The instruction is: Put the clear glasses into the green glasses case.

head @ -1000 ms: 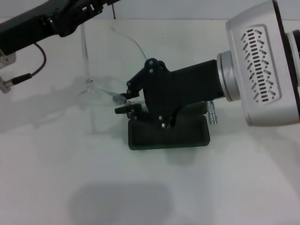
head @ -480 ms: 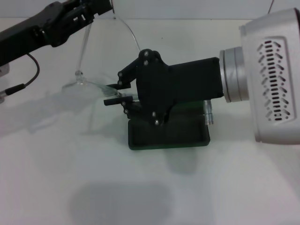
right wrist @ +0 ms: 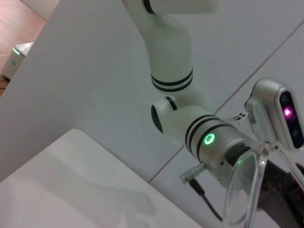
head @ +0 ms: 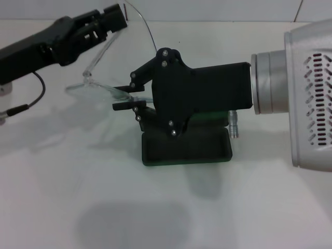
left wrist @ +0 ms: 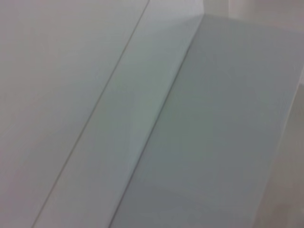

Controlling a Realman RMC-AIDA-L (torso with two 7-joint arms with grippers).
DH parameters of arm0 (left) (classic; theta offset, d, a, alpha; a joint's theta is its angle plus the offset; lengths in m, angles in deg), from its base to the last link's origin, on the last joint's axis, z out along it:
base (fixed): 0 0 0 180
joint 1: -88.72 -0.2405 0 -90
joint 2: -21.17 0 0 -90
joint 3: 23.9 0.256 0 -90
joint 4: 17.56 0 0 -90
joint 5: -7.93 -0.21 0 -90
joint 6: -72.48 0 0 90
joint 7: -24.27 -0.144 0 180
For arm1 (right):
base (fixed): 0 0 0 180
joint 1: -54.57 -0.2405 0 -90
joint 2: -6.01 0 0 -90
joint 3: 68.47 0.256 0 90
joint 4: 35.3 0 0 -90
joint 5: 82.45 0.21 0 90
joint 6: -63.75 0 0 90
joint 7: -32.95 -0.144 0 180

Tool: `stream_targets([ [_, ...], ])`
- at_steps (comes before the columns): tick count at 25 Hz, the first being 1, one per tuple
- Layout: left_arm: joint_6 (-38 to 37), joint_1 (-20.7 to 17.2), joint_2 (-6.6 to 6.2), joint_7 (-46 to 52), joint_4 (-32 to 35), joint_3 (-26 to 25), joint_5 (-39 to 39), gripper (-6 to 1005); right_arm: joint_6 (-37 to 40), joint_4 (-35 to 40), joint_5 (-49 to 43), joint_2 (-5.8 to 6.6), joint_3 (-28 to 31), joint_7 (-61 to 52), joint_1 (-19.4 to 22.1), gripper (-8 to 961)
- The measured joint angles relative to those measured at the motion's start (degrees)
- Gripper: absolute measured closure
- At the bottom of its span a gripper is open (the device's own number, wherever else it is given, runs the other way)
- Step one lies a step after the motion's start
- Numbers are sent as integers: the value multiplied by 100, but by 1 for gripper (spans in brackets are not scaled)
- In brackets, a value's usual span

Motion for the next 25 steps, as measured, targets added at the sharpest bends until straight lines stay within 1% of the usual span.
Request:
stream_targets([
  [4,-2,-1,21,0,1,0,-109,742,-2,27,66,0,-7,85,44,832],
  [15,-2,21,27,-20,1,0,-454,741,-1,40,183,0,-23,196,77,832],
  [25,-10,37,29,-71,1,0,-563,741,0,40,294,0,-47,343,128,832],
])
